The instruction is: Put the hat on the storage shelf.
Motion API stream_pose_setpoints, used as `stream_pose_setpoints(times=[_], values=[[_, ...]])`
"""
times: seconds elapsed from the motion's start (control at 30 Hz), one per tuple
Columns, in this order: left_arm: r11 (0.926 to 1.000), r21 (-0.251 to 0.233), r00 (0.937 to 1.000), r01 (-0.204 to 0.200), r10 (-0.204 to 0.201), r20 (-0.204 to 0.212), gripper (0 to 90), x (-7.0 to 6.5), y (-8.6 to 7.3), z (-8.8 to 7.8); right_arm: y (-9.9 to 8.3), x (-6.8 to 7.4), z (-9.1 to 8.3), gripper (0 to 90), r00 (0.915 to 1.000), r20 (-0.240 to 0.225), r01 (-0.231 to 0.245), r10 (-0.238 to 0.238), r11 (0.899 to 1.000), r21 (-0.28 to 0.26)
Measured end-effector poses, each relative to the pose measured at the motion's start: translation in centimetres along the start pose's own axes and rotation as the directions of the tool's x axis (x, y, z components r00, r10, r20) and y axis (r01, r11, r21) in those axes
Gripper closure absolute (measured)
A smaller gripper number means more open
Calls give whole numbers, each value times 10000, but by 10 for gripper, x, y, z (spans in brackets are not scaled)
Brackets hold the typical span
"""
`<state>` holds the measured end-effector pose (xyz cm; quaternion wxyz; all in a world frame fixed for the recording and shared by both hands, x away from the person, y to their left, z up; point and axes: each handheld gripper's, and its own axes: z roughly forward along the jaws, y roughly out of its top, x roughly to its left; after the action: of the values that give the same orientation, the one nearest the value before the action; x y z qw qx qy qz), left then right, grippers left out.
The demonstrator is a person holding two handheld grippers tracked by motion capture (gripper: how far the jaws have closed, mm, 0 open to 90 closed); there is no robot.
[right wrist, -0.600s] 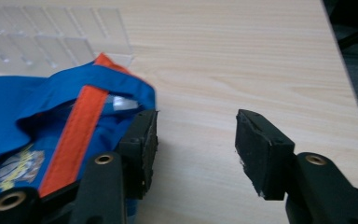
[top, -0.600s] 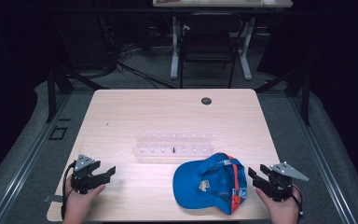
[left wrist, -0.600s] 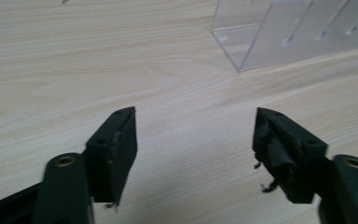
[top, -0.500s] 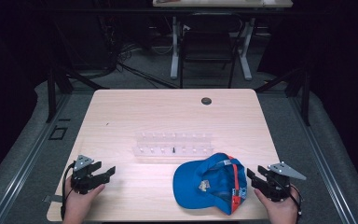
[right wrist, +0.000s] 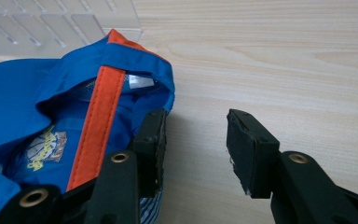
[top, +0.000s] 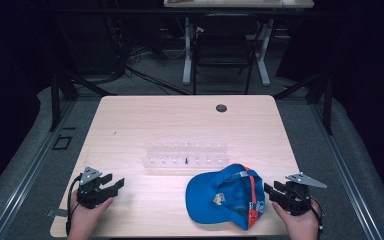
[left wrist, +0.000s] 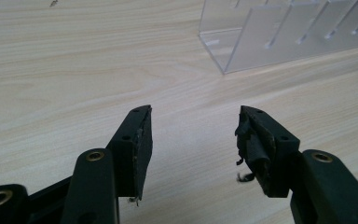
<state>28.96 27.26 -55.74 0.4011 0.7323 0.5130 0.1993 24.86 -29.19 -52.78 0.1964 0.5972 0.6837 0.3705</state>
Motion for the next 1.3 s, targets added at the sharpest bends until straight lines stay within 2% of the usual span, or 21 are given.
stream_pose_setpoints(times=[0.17, 0.23, 0.27, 0.4, 0.43, 0.57, 0.6, 0.63, 0.8, 0.9, 1.0, 1.03, 1.17, 1.2, 1.3], values=[[10000, 19, 10000, -57, 57, -57, 457, -1, 0, 0, 8, 4, -4, 552, 9999, -125, 37, -33, 9995, 322], [9997, 227, 10000, -53, 54, -31, 456, -1, 0, 0, 9, 6, -5, 552, 10000, -54, 65, -63, 9994, 347], [9994, 342, 10000, -40, 39, 24, 453, -2, 0, 1, 13, 9, -8, 553, 9997, 52, 252, -254, 9986, 469], [9993, 375, 10000, -44, 41, 81, 449, -3, -1, 2, 18, 12, -10, 554, 9995, 68, 310, -316, 9971, 690], [9993, 369, 9999, -48, 44, 108, 447, -4, -1, 3, 21, 13, -11, 553, 9996, 6, 272, -274, 9946, 998], [9986, 532, 9999, -70, 63, 134, 442, -4, 0, 3, 29, 16, -15, 546, 9997, -38, 247, -244, 9901, 1385], [9984, 555, 9999, -76, 69, 127, 442, -4, -1, 3, 35, 20, -18, 546, 9987, 58, 498, -514, 9859, 1598], [9984, 565, 9999, -63, 56, 133, 442, -4, -1, 4, 35, 20, -18, 546, 9987, 58, 498, -514, 9859, 1598], [9987, 505, 9998, -75, 67, 170, 442, -5, -1, 4, 46, 27, -18, 546, 9990, -426, 215, -123, 9744, 2236], [9987, 502, 9998, -75, 66, 179, 442, -5, -1, 4, 48, 26, -14, 551, 9976, -693, 126, 40, 9714, 2370], [9983, 583, 9998, -92, 81, 196, 442, -4, -1, 4, 49, 24, -9, 555, 9946, -952, -163, 414, 9680, 2504], [9982, 593, 9998, -102, 90, 197, 442, -4, -1, 4, 49, 24, -6, 554, 9932, -1000, -324, 603, 9649, 2605], [9983, 578, 9997, -92, 79, 226, 442, -5, -2, 6, 48, 26, -1, 555, 9921, -1052, -367, 678, 9610, 2740], [9982, 590, 9997, -119, 106, 224, 442, -5, -2, 6, 47, 28, 1, 555, 9906, -1125, -426, 784, 9558, 2911], [9980, 619, 9996, -147, 132, 245, 442, -6, -2, 7, 47, 28, 4, 557, 9901, -1168, -400, 784, 9530, 3002]])
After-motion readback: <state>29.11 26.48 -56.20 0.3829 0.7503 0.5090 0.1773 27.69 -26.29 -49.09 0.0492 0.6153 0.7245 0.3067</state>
